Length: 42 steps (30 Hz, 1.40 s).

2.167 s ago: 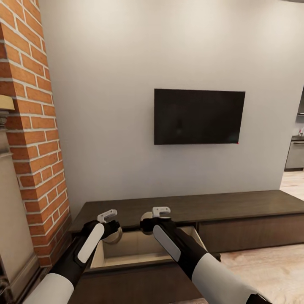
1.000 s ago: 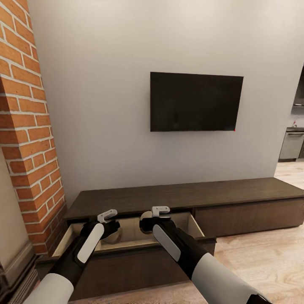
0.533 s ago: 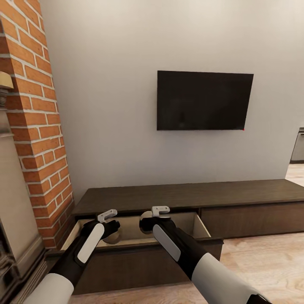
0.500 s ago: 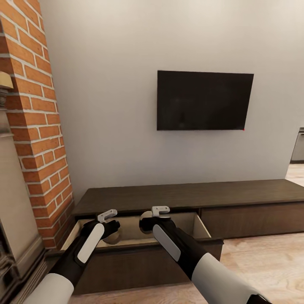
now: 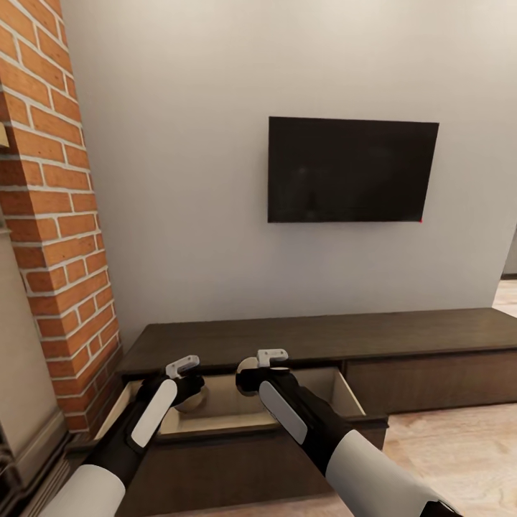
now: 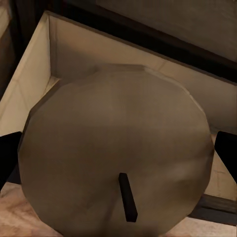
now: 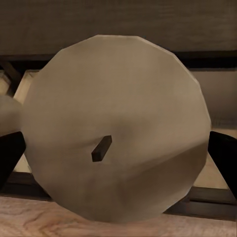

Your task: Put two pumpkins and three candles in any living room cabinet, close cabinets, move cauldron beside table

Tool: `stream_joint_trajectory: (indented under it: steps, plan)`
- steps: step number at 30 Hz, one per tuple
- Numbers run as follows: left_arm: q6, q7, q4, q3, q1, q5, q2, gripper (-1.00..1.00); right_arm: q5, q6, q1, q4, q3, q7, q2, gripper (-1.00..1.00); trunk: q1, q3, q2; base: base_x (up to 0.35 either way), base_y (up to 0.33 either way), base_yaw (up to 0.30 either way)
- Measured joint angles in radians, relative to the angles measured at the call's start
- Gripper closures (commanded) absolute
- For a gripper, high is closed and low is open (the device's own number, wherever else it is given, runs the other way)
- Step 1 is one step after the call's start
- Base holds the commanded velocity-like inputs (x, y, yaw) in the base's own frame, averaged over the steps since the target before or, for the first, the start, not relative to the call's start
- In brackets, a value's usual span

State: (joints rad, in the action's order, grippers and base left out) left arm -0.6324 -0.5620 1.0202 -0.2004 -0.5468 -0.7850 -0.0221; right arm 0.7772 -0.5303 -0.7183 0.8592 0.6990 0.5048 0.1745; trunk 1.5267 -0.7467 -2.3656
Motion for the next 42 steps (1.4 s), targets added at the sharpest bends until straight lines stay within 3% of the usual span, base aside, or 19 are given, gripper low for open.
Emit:
stream_joint_trajectory:
  steps: [17,25,33,42]
  plan:
    - [0.001,0.0,-0.001,0.0,0.0,-0.002,-0.001,1.0,0.0,-0.004,0.0,-0.013,-0.001,0.001,0.0,1.0,0.0,0.003,0.0,0.099,0.017,0.031]
    - [0.0,0.0,-0.004,-0.001,0.0,-0.001,0.005,1.0,0.002,-0.101,0.0,-0.052,-0.003,0.013,0.0,1.0,0.0,0.003,0.0,0.018,0.0,0.0]
    - [0.0,0.0,-0.008,-0.002,0.0,-0.001,0.007,1.0,0.002,-0.115,0.0,-0.121,-0.004,0.015,0.0,1.0,0.0,0.003,0.0,0.026,0.0,0.0]
    - [0.0,-0.001,-0.004,-0.037,0.0,-0.002,0.012,1.0,0.003,-0.114,0.0,-0.127,-0.005,0.019,0.0,1.0,0.0,0.003,0.0,0.159,0.0,0.0]
